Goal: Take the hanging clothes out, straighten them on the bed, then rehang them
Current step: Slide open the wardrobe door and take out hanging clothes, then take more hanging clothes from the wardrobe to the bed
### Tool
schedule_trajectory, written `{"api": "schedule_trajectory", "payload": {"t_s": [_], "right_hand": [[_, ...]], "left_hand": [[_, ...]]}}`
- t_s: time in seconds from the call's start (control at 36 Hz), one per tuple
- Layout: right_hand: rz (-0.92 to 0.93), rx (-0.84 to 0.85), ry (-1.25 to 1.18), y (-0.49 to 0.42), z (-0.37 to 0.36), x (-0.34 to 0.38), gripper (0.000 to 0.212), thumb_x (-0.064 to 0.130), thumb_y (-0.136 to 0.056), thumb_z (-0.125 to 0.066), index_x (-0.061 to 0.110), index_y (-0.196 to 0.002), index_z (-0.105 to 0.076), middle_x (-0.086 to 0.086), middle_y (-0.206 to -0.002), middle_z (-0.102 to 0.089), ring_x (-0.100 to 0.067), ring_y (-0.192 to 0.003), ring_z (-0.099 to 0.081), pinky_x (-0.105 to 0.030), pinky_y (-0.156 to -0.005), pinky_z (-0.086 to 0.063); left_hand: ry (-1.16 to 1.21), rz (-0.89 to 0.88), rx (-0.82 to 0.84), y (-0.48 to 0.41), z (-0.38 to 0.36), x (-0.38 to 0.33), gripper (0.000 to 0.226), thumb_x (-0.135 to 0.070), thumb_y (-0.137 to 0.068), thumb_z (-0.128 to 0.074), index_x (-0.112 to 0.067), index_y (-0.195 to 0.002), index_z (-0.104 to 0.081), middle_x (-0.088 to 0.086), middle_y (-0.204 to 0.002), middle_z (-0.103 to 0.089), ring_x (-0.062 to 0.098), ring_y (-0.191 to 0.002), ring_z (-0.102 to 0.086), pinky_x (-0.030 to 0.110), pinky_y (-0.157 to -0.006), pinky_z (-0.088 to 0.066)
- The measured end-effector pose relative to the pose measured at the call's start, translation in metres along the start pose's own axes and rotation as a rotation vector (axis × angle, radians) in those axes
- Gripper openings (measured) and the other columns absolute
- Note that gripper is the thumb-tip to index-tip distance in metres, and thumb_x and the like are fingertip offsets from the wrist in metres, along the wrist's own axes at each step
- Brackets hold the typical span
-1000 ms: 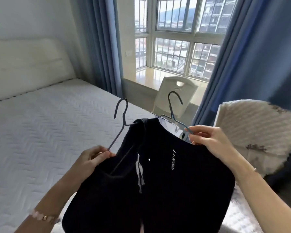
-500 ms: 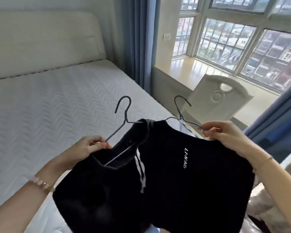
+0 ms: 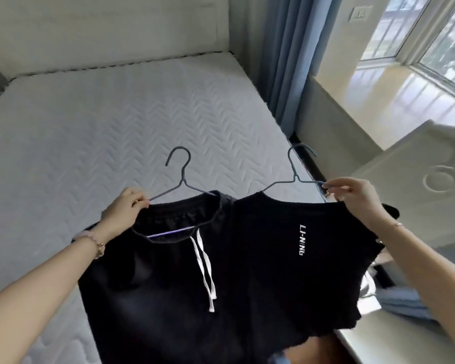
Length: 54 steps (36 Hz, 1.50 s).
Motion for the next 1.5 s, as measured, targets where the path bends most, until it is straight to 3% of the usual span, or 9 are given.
{"api": "schedule_trajectory", "payload": {"t_s": [0.17, 0.33, 0.47, 0.61, 0.67, 0.78, 1.03, 1.28, 1.5], "right_hand": [[0.010, 0.017, -0.031, -0.101, -0.033, -0.007, 0.029, 0.002, -0.088, -0.061, 0.028, -0.080, -0.071, 0.011, -0.078, -0.071, -0.018, -0.081, -0.066, -0.002, -0.064, -0.044], [0.026, 0.054, -0.016, -0.171, -0.083, -0.016, 0.018, 0.002, -0.088, -0.061, 0.012, -0.095, -0.075, -0.004, -0.089, -0.070, 0.012, -0.058, -0.059, 0.004, -0.060, -0.039], [0.068, 0.074, 0.035, -0.223, -0.135, -0.022, 0.016, 0.003, -0.089, -0.060, 0.010, -0.093, -0.074, -0.006, -0.088, -0.070, -0.020, -0.073, -0.061, -0.024, -0.074, -0.043], [0.132, 0.094, 0.119, -0.267, -0.200, -0.038, 0.020, 0.000, -0.088, -0.058, 0.012, -0.092, -0.074, -0.006, -0.084, -0.070, 0.018, -0.059, -0.059, 0.000, -0.062, -0.040], [0.130, 0.099, 0.158, -0.281, -0.222, -0.048, 0.021, 0.001, -0.089, -0.056, 0.012, -0.094, -0.073, -0.007, -0.088, -0.072, 0.006, -0.061, -0.063, -0.001, -0.061, -0.040], [0.140, 0.056, 0.252, -0.304, -0.252, -0.063, 0.023, 0.004, -0.093, -0.053, 0.010, -0.103, -0.073, -0.011, -0.104, -0.074, -0.031, -0.094, -0.065, -0.030, -0.075, -0.046], [0.090, 0.328, 0.681, -0.308, -0.311, -0.096, 0.059, 0.017, -0.092, -0.057, 0.014, -0.147, -0.038, -0.011, -0.150, -0.045, -0.033, -0.136, -0.043, -0.044, -0.112, -0.034], [-0.100, 0.415, 0.254, -0.238, -0.325, -0.082, 0.027, 0.011, -0.095, -0.053, 0.005, -0.117, -0.066, -0.008, -0.094, -0.073, -0.030, -0.094, -0.066, -0.040, -0.089, -0.048], [-0.238, 0.651, -0.158, -0.089, -0.318, -0.040, 0.016, 0.011, -0.095, -0.055, 0.009, -0.090, -0.070, -0.008, -0.080, -0.072, -0.022, -0.076, -0.066, -0.029, -0.068, -0.046]], "left_hand": [[0.003, 0.193, -0.160, -0.041, -0.003, 0.033, 0.025, -0.028, -0.095, -0.047, -0.026, -0.077, -0.065, 0.000, -0.108, -0.056, 0.028, -0.100, -0.057, 0.037, -0.084, -0.043], [-0.047, 0.296, -0.253, -0.089, -0.018, 0.063, 0.028, -0.028, -0.096, -0.045, -0.027, -0.077, -0.065, -0.002, -0.111, -0.057, 0.027, -0.096, -0.058, 0.031, -0.076, -0.038], [-0.082, 0.348, -0.304, -0.141, -0.034, 0.096, 0.028, -0.030, -0.097, -0.045, -0.021, -0.087, -0.069, 0.001, -0.117, -0.056, 0.029, -0.098, -0.058, 0.031, -0.076, -0.036], [-0.068, 0.288, -0.300, -0.183, -0.066, 0.115, 0.024, -0.026, -0.096, -0.048, -0.021, -0.082, -0.066, 0.001, -0.111, -0.056, 0.029, -0.101, -0.058, 0.033, -0.076, -0.038], [-0.066, 0.280, -0.285, -0.197, -0.079, 0.126, 0.024, -0.025, -0.096, -0.048, -0.018, -0.084, -0.067, 0.002, -0.108, -0.056, 0.027, -0.095, -0.058, 0.030, -0.072, -0.036], [-0.061, 0.272, -0.281, -0.222, -0.102, 0.148, 0.023, -0.022, -0.095, -0.051, -0.014, -0.085, -0.071, 0.005, -0.105, -0.057, 0.027, -0.100, -0.056, 0.032, -0.077, -0.039], [0.018, 0.371, -0.186, -0.239, -0.146, 0.174, 0.031, -0.007, -0.094, -0.046, -0.013, -0.118, -0.064, 0.010, -0.130, -0.055, 0.032, -0.116, -0.054, 0.036, -0.095, -0.045], [0.308, 0.391, -0.065, -0.181, -0.134, 0.143, 0.036, -0.016, -0.094, -0.050, -0.010, -0.128, -0.057, 0.007, -0.129, -0.061, 0.021, -0.118, -0.056, 0.026, -0.101, -0.040], [0.741, 0.524, -0.141, -0.043, -0.123, 0.105, 0.018, -0.017, -0.094, -0.050, -0.023, -0.084, -0.064, 0.002, -0.084, -0.071, 0.017, -0.076, -0.066, 0.034, -0.083, -0.050]]}}
Point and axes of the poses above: each hand's wrist, its own y-axis away from the middle knuckle, its own z-axis out of the back of the hand, x = y × z, the point moved 7 cm from there along -y, towards the middle knuckle
